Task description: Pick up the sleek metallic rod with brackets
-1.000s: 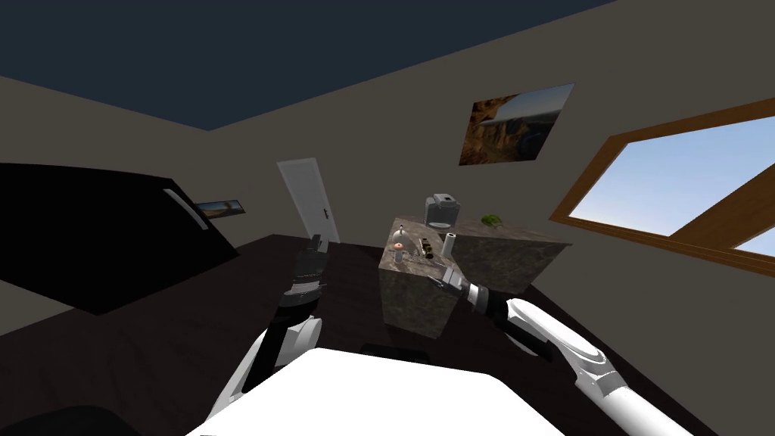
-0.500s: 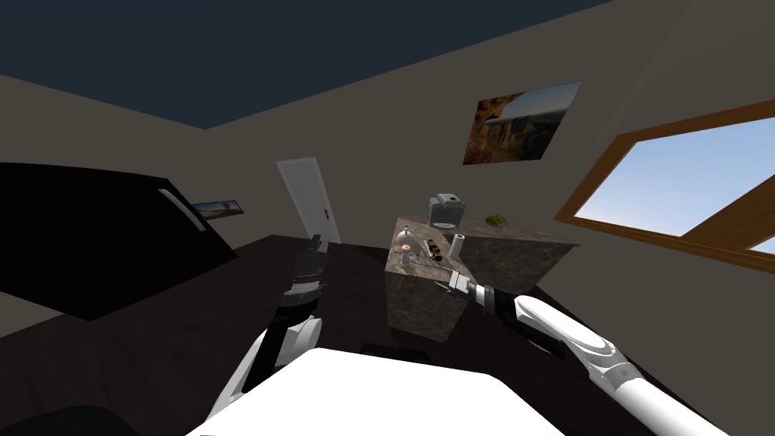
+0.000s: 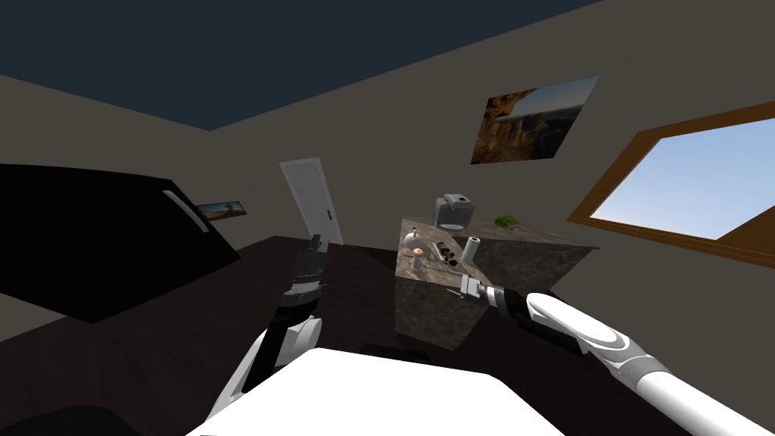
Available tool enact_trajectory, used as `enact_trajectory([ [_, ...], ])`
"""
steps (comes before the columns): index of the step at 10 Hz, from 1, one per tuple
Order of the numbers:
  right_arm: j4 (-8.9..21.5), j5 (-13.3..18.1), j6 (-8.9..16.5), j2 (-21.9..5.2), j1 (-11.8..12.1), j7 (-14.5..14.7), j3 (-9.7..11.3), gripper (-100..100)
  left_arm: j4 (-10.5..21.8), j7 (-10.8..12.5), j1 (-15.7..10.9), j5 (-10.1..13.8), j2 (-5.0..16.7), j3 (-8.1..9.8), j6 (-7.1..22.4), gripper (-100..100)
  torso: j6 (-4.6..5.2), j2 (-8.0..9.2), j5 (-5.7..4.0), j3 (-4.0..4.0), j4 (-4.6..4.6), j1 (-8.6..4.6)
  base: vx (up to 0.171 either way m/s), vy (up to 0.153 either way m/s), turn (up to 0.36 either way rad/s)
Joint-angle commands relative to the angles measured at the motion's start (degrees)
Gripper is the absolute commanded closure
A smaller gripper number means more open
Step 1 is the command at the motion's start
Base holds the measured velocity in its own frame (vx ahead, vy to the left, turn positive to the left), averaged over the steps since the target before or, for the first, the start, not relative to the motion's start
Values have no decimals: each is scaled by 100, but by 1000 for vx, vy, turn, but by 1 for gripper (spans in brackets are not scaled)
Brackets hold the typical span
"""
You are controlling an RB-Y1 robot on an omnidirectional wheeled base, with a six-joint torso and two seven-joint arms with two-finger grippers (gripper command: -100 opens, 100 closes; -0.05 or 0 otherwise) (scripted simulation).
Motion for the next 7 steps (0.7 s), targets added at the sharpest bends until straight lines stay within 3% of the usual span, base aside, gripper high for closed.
enact_trajectory([
  [1,222,286,-4,-269,-74,6,64,-100,0,0,0,0,0,0,0,0,0,0,0,0,0,0,50,148,44],
  [3,428,572,-29,-463,-116,39,100,-100,0,0,0,0,0,0,0,0,1,6,1,4,2,11,70,178,40],
  [4,428,572,-29,-463,-116,39,100,-100,0,0,0,0,0,0,0,0,0,4,0,3,1,2,42,73,-3],
  [7,825,1000,-72,-828,-179,100,173,-100,0,0,0,0,0,0,0,0,0,10,-7,6,2,-21,62,123,51],
])
